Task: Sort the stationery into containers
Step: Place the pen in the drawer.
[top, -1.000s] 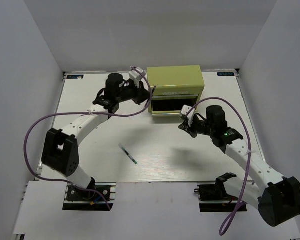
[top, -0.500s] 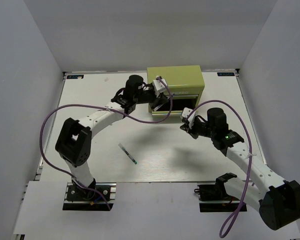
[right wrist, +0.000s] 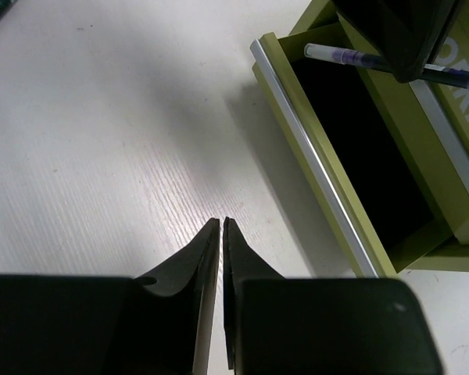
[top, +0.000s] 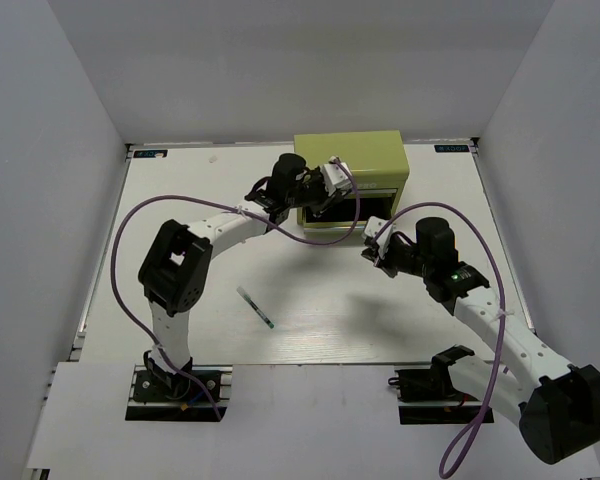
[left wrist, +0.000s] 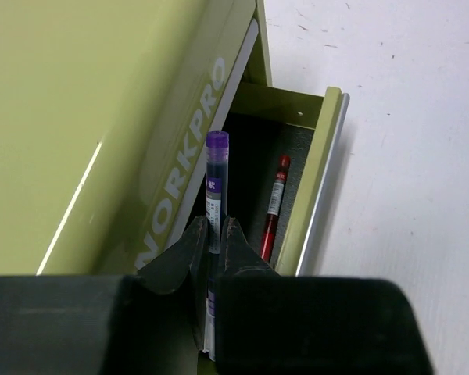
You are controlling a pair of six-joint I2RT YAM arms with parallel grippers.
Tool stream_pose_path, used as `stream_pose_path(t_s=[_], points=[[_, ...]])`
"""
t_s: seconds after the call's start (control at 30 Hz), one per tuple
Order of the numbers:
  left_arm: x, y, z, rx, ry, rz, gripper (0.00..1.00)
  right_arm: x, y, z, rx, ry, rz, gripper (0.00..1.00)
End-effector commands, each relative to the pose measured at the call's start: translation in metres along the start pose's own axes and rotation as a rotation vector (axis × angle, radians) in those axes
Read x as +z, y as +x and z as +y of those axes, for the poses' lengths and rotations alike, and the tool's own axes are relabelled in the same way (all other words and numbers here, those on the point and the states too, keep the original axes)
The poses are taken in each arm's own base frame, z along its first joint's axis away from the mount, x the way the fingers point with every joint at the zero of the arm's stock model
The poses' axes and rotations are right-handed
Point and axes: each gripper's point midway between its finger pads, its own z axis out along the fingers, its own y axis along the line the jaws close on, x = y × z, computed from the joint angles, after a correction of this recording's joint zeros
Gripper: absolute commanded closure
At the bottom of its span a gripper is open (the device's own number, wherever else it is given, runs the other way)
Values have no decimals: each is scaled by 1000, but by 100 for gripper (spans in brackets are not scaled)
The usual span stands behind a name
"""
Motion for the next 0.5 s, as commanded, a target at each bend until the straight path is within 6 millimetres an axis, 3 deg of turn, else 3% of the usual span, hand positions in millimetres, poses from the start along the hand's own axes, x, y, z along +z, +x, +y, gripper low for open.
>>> stream_pose_path(t_s=[0.0,0.03,0.1,0.13,0.27,0.37,0.47], points=[[1,-25,12,53,-37,-49,100,-2,-5,-6,-35,33,-21,88],[1,-25,12,53,-37,-49,100,-3,-5,-7,-38,38,-20,87],[4,-24,13,53,-37,-49,88,-3,-4,-6,-40,36,-14,82],[4,-24,13,53,-37,-49,71,-3,-4,-7,-41,39,-15,79],[4,-31,8,39,-28,-60,35,-3,-4,-7,-40,34,-12,71],[-3,-48,11,40,-42,-97,27,-3,-7,-7,-42,27,-15,70],[-12,-66,5,23,-42,-127,26,-3,-10,-5,-43,12,-25,68]])
